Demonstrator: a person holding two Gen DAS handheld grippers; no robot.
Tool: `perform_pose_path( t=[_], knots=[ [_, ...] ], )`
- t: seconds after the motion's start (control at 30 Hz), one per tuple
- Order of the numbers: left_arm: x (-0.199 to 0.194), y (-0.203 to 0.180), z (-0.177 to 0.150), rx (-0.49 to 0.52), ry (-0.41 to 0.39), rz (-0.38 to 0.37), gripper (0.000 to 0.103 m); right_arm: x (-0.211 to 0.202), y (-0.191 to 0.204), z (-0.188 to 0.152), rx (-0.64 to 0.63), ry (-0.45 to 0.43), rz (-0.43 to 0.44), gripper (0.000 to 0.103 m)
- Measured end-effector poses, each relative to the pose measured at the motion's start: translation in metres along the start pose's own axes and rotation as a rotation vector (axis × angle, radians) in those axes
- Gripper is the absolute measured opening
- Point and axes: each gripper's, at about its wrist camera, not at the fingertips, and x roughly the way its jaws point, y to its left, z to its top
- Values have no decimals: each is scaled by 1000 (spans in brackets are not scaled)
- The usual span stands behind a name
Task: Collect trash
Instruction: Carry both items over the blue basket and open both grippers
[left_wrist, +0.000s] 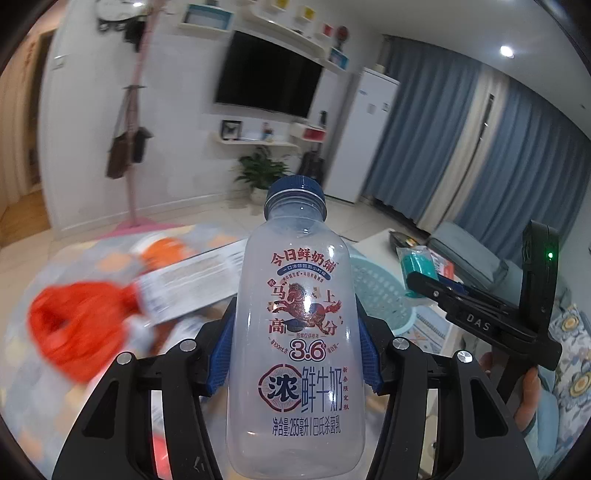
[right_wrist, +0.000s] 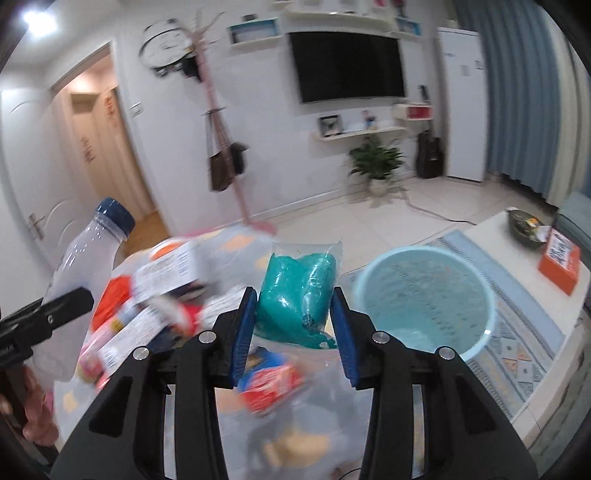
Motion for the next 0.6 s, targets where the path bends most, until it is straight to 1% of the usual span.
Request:
perform_pose_path(
  t=[0.13, 0.23, 0.27, 0.33, 0.43, 0.53, 0.57, 0.6],
  knots=[
    [49, -33, 21, 15, 35, -53, 54, 18, -47, 14, 54, -1, -71, 37],
    [80, -51, 29, 21, 60, -75, 54, 31, -77, 14, 101, 19, -106, 37],
    [96, -56, 32, 17, 78, -87, 54, 38, -86, 13, 117, 31, -120, 37],
    [118, -64, 34, 9, 105, -101, 54, 55, -107, 9, 159, 65, -145, 37],
    [161, -75, 35, -19, 161, -122, 54, 76, -132, -1, 214, 119, -174, 37],
    [190, -83, 34, -39, 196, -131, 54, 97, -152, -10, 252, 171, -194, 37],
    [205, -85, 32, -53, 218, -135, 54, 102, -157, -14, 263, 186, -198, 37],
    [210, -86, 32, -62, 228, -139, 54, 110, -165, -19, 281, 208, -200, 37]
  ],
)
